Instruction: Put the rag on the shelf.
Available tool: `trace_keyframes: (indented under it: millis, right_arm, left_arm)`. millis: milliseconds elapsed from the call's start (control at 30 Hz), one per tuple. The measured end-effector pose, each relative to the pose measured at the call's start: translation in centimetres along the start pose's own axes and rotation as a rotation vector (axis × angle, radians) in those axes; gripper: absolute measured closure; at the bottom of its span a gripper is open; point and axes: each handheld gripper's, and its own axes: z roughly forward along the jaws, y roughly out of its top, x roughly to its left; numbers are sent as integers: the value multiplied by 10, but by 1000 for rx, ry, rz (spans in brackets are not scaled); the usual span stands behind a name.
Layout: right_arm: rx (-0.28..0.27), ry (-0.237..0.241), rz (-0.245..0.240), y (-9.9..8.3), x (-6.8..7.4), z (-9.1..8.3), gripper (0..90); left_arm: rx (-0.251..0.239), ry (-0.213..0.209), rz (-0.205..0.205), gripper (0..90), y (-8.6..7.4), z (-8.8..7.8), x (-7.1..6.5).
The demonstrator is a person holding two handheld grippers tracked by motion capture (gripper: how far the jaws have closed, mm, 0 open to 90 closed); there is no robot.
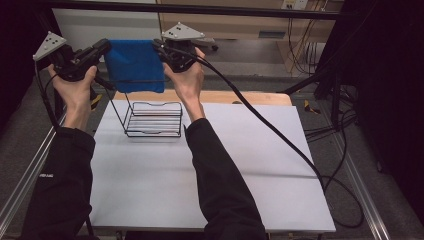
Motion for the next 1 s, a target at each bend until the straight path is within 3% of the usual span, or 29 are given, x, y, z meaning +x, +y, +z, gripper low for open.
trace_keyframes:
  millis: [200, 300, 467, 833, 1000]
  right_arm:
    - [24, 20, -1, -7, 4, -5, 864]
    - [30, 32, -8, -8, 8, -6, 863]
    - [47, 47, -9, -8, 14, -11, 862]
    - [136, 86, -25, -9, 25, -20, 861]
    - [183, 102, -30, -11, 30, -22, 861]
  left_arm:
    - [19, -2, 23, 867, -8, -7, -2]
    - [24, -9, 3, 866, -12, -11, 0]
    - [27, -25, 12, 865, -15, -19, -1]
    - [65, -59, -3, 859, -24, -31, -1]
    - [111, -48, 13, 852, -28, -35, -4]
